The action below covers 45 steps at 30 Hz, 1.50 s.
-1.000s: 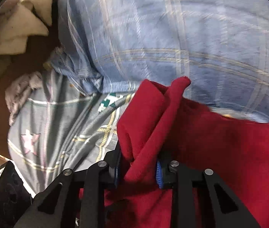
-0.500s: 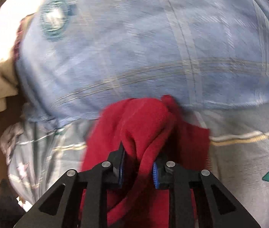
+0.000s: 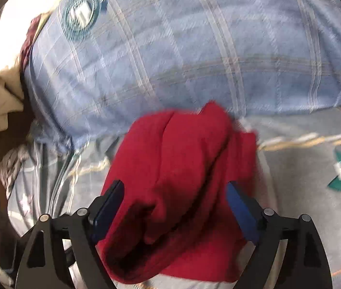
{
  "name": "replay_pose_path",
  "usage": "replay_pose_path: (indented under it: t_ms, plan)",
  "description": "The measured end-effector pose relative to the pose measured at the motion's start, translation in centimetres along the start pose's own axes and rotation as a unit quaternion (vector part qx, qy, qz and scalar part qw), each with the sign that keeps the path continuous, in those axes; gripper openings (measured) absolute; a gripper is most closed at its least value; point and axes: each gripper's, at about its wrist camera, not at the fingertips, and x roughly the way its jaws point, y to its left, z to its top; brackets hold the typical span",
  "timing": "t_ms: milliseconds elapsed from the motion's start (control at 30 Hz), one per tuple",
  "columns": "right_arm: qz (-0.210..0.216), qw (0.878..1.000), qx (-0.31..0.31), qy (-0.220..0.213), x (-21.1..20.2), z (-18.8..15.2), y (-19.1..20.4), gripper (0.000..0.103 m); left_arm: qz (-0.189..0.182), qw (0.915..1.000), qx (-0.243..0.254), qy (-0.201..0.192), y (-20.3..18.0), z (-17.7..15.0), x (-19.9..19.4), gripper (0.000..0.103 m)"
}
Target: Fold small clothes
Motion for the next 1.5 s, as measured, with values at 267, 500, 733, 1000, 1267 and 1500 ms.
replay_pose_path:
  t_ms: [267, 500, 733, 1000, 1267, 1500]
  plan:
    - [-0.055, 0.996, -0.072, 0.001, -0.9, -4.2, -0.7, 0.024, 0.011, 0.9996, 0.009, 0.026, -0.9, -0.4, 3.0, 0.07]
    - [-0.032, 0.994, -0.052, -0.093, -5.9, -3.2, 0.7, 0.047, 0.026, 0.9993, 0.007, 0.026, -1.1, -0.3, 3.3, 0.07]
    - [-0.03, 0.993, -0.107, -0.049, -1.1, -3.2, 3.6, 0.045, 0.034, 0.9986, -0.024, 0.031, -0.5, -1.3, 0.5, 0.07]
    - [-0.067, 0.988, -0.131, -0.048, -0.6, -5.4, 2.7, 0.035, 0.06, 0.996, -0.064, 0.02, 1.8, -2.4, -4.6, 0.071]
    - [-0.061, 0.99, -0.123, -0.043, -0.7, -6.3, 2.7, 0.035, 0.076, 0.9942, -0.077, 0.004, 2.1, -2.9, -8.4, 0.073]
    - [-0.044, 0.994, -0.098, -0.036, -1.1, -6.9, 1.9, 0.036, 0.031, 0.9963, -0.08, 0.007, 1.5, -2.6, -6.7, 0.073]
